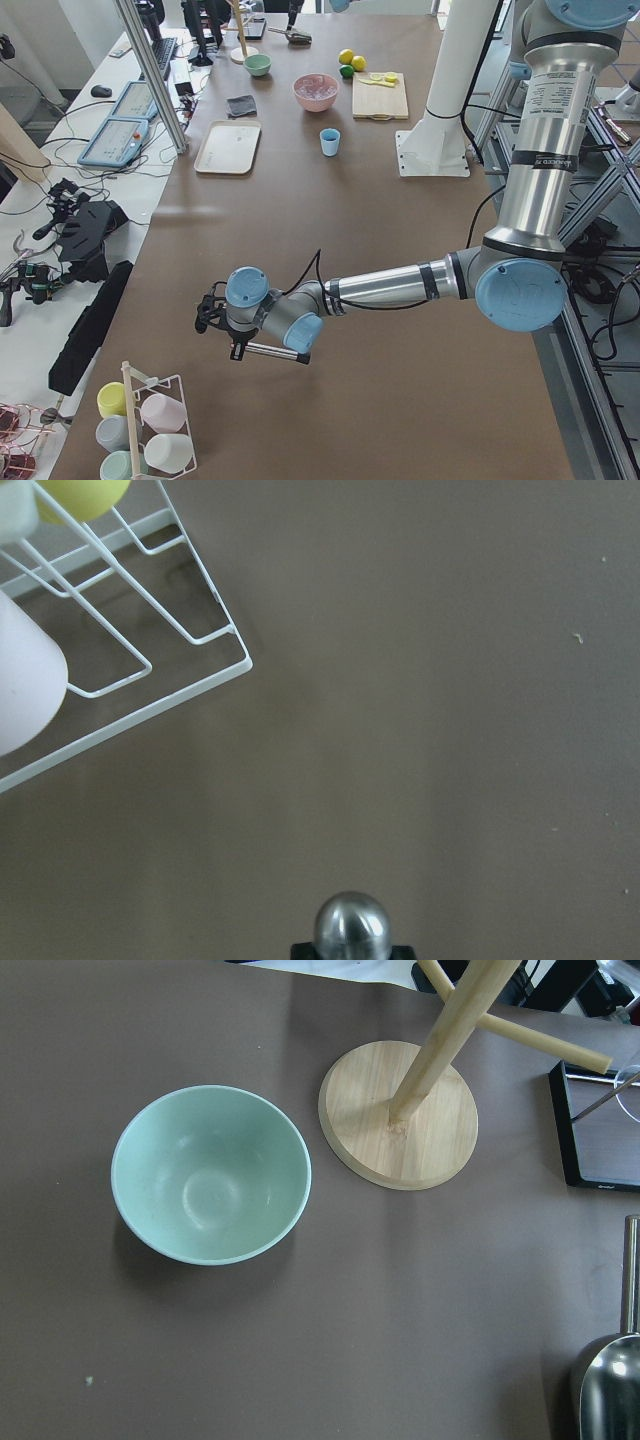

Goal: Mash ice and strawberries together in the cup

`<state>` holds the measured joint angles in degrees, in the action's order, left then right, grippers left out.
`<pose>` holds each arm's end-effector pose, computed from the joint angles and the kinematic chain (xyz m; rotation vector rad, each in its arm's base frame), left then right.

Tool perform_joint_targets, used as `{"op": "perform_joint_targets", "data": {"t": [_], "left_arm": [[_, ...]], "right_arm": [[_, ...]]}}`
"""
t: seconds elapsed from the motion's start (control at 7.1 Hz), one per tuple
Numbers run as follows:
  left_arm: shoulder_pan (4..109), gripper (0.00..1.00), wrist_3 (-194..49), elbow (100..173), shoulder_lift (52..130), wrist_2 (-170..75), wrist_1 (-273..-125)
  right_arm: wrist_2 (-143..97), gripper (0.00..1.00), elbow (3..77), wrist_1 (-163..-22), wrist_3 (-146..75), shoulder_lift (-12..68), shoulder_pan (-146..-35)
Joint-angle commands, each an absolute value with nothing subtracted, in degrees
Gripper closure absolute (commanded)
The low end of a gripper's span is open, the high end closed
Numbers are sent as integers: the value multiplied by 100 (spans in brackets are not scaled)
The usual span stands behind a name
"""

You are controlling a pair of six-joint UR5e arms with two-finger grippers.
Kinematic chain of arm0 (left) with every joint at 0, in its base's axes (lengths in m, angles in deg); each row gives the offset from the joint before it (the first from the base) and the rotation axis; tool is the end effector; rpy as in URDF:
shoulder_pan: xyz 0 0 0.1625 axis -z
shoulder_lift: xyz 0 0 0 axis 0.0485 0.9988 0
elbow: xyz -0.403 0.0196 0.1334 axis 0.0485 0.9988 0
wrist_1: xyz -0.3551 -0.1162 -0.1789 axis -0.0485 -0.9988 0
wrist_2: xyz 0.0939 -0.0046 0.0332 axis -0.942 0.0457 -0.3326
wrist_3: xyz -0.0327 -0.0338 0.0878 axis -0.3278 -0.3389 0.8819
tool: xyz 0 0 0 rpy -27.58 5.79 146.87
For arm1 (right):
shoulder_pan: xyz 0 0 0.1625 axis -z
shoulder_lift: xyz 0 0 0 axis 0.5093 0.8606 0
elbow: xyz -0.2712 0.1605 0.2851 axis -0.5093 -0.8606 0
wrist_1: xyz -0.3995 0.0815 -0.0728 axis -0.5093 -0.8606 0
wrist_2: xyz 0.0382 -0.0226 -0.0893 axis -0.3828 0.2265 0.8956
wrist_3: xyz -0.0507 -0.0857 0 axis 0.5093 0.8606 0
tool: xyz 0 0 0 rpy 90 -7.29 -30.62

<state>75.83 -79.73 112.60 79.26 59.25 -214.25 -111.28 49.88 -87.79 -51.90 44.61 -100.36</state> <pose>0.0403 -0.5614 0.7121 0.2377 0.7602 -0.0229 -0.0943 -0.5361 0.5003 0.3621 -0.5835 0.1000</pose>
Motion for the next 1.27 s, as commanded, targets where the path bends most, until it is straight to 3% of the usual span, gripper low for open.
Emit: {"op": "perform_joint_targets", "data": {"t": [0.0, 0.42, 0.7, 1.13], "left_arm": [[7492, 100, -7702, 11302, 7987, 5943, -21072], [7527, 100, -7295, 11302, 8032, 5934, -20718], [7544, 79, -7295, 11302, 8023, 5934, -20727], [7544, 76, -7312, 11285, 8005, 5934, -20727]], "right_arm": [[-11126, 0, 5008, -8778, -5190, 4462, -10031], [-11135, 0, 5017, -8778, -5199, 4470, -10031], [-11135, 0, 5017, -8778, -5191, 4470, -10031], [-11126, 0, 5052, -8787, -5191, 4470, -10031]]}}
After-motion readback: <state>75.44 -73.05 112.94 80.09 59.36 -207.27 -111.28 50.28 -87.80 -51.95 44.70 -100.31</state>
